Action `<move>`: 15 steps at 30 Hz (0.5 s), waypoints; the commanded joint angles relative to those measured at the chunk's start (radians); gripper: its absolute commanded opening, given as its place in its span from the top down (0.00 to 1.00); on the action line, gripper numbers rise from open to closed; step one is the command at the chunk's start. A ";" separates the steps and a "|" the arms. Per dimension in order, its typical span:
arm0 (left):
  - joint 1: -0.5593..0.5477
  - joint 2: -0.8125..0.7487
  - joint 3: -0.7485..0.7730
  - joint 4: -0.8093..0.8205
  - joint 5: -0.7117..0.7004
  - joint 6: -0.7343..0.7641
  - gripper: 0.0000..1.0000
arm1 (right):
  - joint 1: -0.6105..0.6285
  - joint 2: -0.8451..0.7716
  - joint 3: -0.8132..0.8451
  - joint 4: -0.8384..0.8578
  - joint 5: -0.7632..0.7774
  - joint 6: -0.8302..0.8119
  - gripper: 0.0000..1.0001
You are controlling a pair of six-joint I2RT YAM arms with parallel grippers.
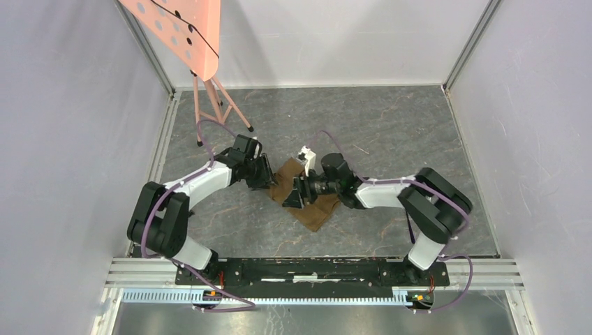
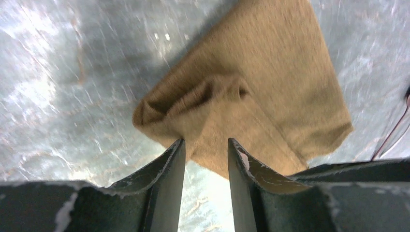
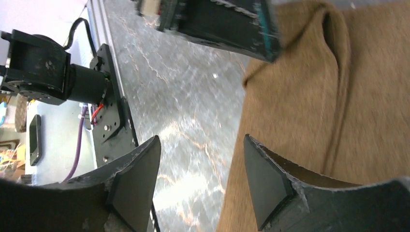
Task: Fold the napkin into a case and place the utensils inside
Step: Smooth out the 2/3-rectangle-folded napkin at the center of the board.
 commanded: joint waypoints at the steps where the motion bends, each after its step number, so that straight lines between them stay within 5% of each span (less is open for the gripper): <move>1: 0.034 0.081 0.091 0.033 -0.019 -0.001 0.59 | 0.022 0.134 0.123 0.168 -0.104 0.038 0.30; 7: 0.040 0.178 0.105 0.047 -0.067 -0.011 0.60 | 0.038 0.240 0.181 0.172 -0.094 0.032 0.30; 15: 0.042 0.197 0.063 0.072 -0.091 -0.025 0.60 | 0.039 0.222 0.001 0.239 -0.114 0.033 0.29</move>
